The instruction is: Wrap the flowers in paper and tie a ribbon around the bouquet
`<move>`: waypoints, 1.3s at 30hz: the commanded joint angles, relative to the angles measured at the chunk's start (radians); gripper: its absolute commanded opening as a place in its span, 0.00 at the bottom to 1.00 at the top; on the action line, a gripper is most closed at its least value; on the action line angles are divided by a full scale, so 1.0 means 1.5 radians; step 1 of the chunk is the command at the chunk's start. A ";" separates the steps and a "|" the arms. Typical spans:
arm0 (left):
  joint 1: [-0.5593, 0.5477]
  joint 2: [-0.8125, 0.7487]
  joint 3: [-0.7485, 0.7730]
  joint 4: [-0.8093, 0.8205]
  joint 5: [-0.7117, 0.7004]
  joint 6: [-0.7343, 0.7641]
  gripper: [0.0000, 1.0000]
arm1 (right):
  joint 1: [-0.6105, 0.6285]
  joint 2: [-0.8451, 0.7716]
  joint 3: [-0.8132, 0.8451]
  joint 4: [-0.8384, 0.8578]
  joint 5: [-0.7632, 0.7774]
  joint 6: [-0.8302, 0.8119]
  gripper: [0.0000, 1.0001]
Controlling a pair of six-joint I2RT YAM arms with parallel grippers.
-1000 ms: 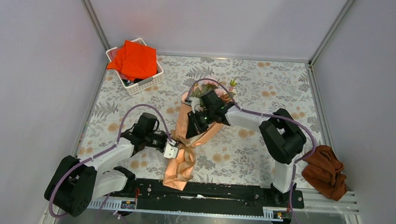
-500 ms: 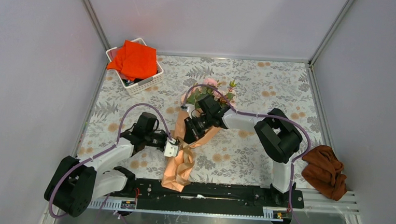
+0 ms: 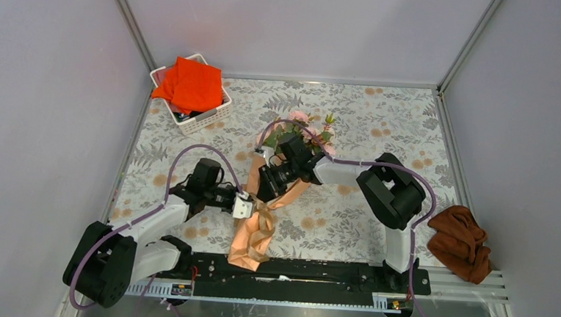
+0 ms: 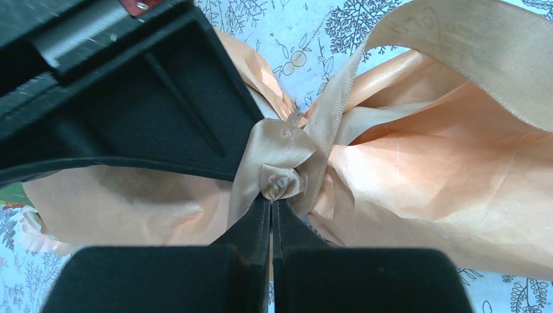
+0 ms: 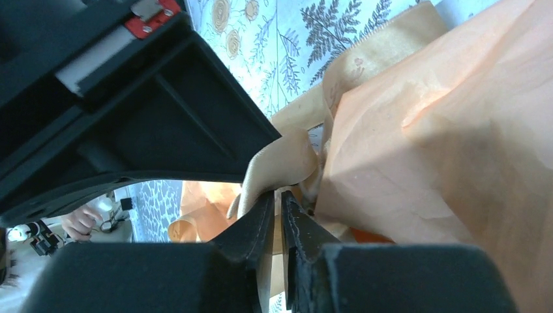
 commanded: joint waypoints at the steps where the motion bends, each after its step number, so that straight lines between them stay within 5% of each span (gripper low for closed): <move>1: 0.008 -0.009 0.009 0.042 0.005 -0.026 0.00 | 0.011 0.020 -0.004 0.026 -0.012 -0.005 0.16; 6: 0.015 -0.017 0.015 0.045 -0.012 -0.062 0.00 | 0.012 0.025 -0.013 0.045 -0.015 -0.001 0.18; 10: 0.032 -0.030 0.041 -0.028 -0.022 -0.035 0.32 | 0.012 0.033 -0.019 0.050 -0.019 0.005 0.20; 14: 0.047 -0.052 0.087 -0.144 -0.021 0.012 0.46 | 0.012 0.029 -0.019 0.048 -0.021 0.005 0.23; 20: 0.063 -0.076 0.112 -0.293 -0.036 0.083 0.42 | 0.012 0.020 -0.015 0.054 -0.014 0.013 0.25; 30: 0.065 -0.072 0.114 -0.311 -0.036 0.098 0.40 | 0.029 0.024 -0.006 0.036 0.027 0.008 0.34; 39: 0.065 -0.052 0.083 -0.256 -0.032 0.084 0.45 | 0.031 0.020 0.024 -0.032 0.028 -0.030 0.06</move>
